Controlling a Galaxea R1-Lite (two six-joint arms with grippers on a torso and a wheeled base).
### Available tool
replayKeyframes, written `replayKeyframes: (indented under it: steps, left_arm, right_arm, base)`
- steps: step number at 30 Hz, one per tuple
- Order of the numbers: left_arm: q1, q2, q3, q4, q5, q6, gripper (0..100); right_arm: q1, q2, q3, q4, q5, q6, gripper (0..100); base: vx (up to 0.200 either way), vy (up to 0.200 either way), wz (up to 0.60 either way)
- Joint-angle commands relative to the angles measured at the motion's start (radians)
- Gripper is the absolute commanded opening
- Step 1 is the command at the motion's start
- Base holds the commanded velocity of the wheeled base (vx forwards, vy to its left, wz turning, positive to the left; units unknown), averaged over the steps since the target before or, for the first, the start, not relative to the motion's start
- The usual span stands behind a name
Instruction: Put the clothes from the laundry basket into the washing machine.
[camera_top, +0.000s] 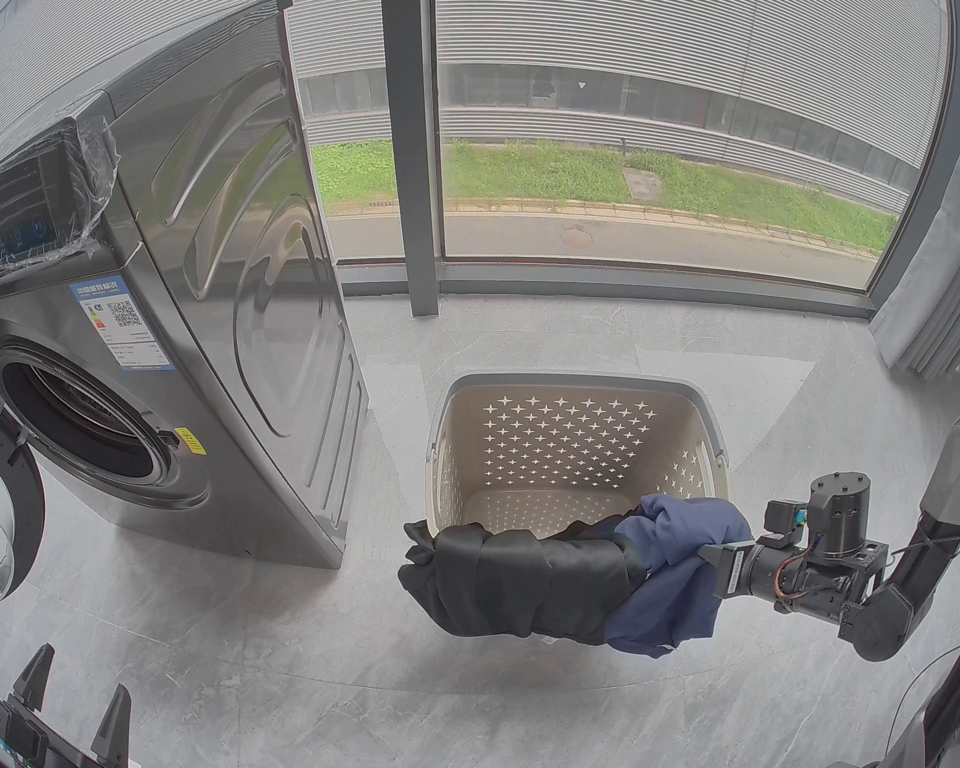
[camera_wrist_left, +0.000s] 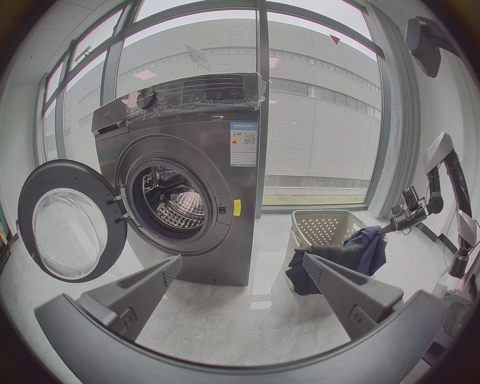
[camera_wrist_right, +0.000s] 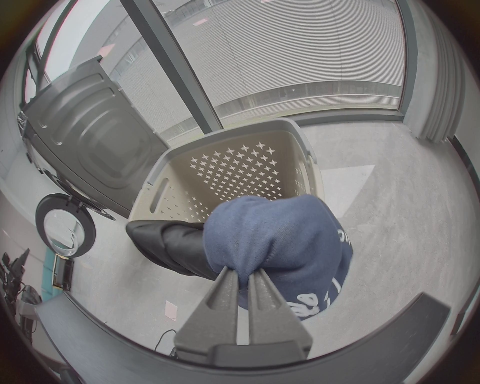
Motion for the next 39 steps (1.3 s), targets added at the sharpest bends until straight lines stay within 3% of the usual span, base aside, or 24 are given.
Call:
replayKeyframes:
  steps: [1,10,17,30,39]
  left_arm:
    - [0.0,-0.018,0.018,0.0,0.002,-0.002,100]
    - [0.002,-0.018,0.018,0.001,0.009,-0.011,100]
    - [0.0,-0.018,0.018,0.0,0.009,-0.011,100]
    - [0.0,-0.018,0.018,0.0,0.012,-0.017,100]
    - [0.0,-0.018,0.018,0.0,0.012,-0.017,100]
  right_arm:
    - [-0.003,-0.113,-0.004,-0.003,0.043,0.008,0]
    - [0.015,-0.267,-0.008,-0.001,0.049,0.019,0]
    - [0.018,-0.396,-0.017,-0.003,0.11,0.032,0]
    - [0.018,-0.563,-0.082,-0.001,0.113,0.032,0]
    - [0.007,-0.667,-0.099,0.017,0.109,-0.004,0]
  base:
    - [0.0,0.0,0.0]
    - [0.0,0.0,0.0]
    - [0.0,0.0,0.0]
    - [0.0,0.0,0.0]
    - [-0.089,0.0,0.0]
